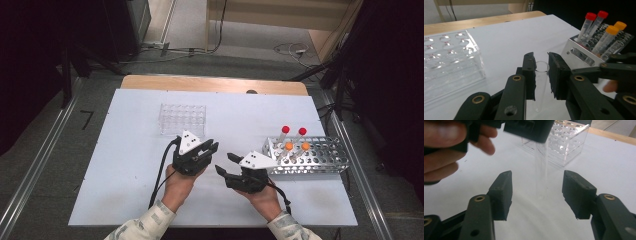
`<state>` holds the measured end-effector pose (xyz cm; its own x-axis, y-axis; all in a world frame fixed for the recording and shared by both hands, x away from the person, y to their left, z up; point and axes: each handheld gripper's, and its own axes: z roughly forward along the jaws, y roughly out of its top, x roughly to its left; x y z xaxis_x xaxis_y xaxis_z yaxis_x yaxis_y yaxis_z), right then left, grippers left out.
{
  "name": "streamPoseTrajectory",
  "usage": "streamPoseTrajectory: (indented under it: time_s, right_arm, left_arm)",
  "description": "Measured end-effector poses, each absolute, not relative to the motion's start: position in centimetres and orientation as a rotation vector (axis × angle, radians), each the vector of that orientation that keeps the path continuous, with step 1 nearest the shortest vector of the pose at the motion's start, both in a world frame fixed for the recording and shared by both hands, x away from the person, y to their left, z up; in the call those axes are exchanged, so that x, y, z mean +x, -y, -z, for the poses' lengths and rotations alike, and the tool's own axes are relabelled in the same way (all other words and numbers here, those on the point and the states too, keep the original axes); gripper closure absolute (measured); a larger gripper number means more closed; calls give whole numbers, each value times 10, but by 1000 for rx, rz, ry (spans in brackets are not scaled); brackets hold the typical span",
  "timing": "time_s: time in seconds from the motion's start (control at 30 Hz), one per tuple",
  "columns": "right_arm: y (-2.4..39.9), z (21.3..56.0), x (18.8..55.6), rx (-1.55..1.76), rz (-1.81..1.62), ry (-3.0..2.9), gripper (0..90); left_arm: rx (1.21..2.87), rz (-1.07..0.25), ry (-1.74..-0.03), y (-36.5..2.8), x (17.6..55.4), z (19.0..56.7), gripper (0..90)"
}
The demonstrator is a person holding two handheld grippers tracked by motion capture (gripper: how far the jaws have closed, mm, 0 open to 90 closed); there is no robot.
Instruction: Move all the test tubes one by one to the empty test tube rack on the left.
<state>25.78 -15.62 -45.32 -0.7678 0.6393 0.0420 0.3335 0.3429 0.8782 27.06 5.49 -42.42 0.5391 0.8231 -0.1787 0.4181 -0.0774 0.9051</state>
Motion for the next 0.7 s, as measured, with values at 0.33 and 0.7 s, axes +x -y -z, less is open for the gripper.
streamPoseTrajectory:
  time_s: [0.33,0.7]
  right_arm:
    - [196,452,236,911,-1358,-2312,332]
    - [207,455,227,919,-1373,-2310,314]
  left_arm:
    - [1653,-501,-1111,-75,293,409,769]
    - [1594,-567,-1153,-90,322,387,769]
